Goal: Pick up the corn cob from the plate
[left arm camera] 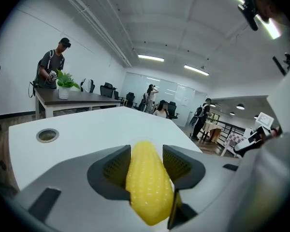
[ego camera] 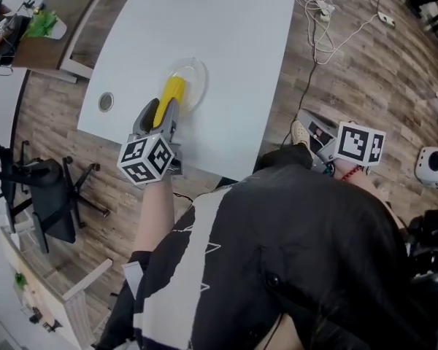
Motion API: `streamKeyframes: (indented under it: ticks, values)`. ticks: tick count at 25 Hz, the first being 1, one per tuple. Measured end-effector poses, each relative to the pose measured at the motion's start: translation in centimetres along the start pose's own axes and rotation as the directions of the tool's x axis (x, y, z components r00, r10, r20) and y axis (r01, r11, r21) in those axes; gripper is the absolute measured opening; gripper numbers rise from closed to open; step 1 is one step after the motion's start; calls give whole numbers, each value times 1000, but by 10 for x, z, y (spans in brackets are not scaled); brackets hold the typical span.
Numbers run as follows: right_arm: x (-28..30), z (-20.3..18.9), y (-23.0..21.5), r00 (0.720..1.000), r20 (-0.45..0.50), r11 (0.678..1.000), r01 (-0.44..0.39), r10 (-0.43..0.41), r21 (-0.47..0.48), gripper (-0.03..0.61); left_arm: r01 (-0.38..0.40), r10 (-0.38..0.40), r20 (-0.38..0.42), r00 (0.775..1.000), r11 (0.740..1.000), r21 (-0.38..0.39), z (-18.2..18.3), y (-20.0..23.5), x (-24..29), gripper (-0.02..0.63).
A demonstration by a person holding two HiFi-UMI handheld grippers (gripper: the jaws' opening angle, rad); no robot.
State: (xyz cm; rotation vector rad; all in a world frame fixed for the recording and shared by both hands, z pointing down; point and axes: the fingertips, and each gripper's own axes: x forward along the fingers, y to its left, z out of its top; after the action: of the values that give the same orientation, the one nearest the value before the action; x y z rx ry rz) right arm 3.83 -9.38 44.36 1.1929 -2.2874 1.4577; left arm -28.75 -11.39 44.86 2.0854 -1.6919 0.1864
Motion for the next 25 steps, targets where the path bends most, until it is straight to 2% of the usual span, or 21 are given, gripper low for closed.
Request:
streamKeyframes:
  ticks: [3, 8, 15, 17, 21, 25]
  values:
    - [-3, -5, 4, 1000, 26, 1000, 5, -5, 10, 15, 10, -10, -22, 1000, 1000, -15, -4, 2, -4, 213]
    - [-5, -5, 0, 998, 66, 998, 12, -16, 55, 15, 7, -14, -39, 999, 985, -174, -4, 3, -1, 212]
    - [5, -1, 11, 999, 40, 999, -15, 14, 28, 15, -2, -6, -24, 1000, 953, -303, -1, 1, -1, 212]
    - [10, 1, 16, 999, 28, 999, -29, 28, 17, 15, -9, 3, -18, 1000, 936, -351, 0, 2, -2, 212]
    - [23, 8, 24, 997, -26, 997, -68, 67, -37, 15, -20, 28, 11, 1000, 884, -467, -1, 2, -3, 212]
    - [36, 23, 32, 991, -63, 989, -121, 115, -91, 15, -55, 71, 10, 997, 852, -520, -6, 0, -4, 212]
